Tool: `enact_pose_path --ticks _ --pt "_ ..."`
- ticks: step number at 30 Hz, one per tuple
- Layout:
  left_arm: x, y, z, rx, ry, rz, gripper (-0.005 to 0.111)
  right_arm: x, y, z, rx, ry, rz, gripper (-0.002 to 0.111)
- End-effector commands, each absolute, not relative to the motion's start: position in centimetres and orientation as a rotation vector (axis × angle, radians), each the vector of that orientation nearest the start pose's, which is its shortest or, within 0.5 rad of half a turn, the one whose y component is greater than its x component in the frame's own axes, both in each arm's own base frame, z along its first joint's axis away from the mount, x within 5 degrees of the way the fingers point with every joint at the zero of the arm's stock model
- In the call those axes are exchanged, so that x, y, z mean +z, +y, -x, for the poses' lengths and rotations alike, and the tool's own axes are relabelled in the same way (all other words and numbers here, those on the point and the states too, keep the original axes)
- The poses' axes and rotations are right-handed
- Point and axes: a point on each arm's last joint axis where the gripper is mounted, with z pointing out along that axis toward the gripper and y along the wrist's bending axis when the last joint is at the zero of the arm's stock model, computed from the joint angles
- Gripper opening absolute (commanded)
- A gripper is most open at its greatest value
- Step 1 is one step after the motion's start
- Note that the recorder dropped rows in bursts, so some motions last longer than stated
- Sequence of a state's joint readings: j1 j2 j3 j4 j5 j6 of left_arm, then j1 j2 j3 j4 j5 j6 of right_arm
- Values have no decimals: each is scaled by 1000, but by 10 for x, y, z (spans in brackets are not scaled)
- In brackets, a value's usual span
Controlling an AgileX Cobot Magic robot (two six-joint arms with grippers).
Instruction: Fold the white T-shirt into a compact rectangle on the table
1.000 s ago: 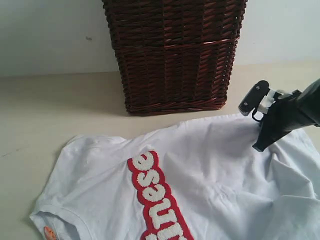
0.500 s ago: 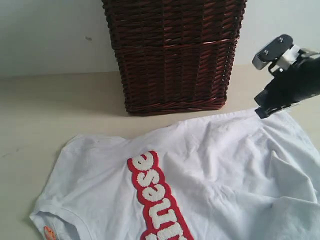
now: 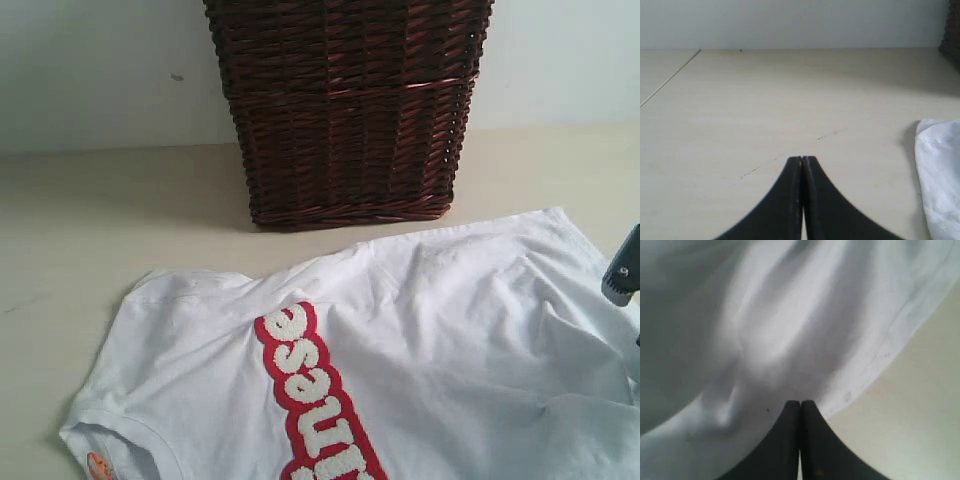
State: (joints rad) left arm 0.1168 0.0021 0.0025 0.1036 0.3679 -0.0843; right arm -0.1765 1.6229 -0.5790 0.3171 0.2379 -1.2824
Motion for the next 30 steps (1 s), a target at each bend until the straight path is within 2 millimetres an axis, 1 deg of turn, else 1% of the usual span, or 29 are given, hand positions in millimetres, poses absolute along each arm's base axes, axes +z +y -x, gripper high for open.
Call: enact_pose_path --ticks 1,4,7,11,14,18,20,23,27,28,30 --pt "181 10 -52 123 1841 126 0 100 -44 -254 -237 2577 1103 0" --pt "181 10 -52 123 1841 126 0 81 -45 -260 -209 2620 1115 0" --pt "181 10 -52 123 1841 126 0 71 -47 -267 -194 2639 1122 0" --pt "181 10 -52 123 1841 126 0 71 -52 -274 -247 2603 1144 0" --pt "181 10 -52 123 1841 126 0 76 -63 -281 -310 2570 1128 0" --pt "181 10 -52 123 1841 126 0 90 -84 -285 -476 2469 1155 0" --pt "181 10 -52 123 1841 126 0 99 -92 -284 -522 2451 1125 0" --pt "181 10 -52 123 1841 126 0 120 -102 -281 -578 2425 1060 0" --pt "181 10 -52 123 1841 126 0 157 -103 -278 -629 2364 884 0" --pt "181 10 -52 123 1841 126 0 166 -100 -276 -617 2357 837 0" --pt "181 10 -52 123 1841 126 0 179 -91 -270 -540 2376 799 0"
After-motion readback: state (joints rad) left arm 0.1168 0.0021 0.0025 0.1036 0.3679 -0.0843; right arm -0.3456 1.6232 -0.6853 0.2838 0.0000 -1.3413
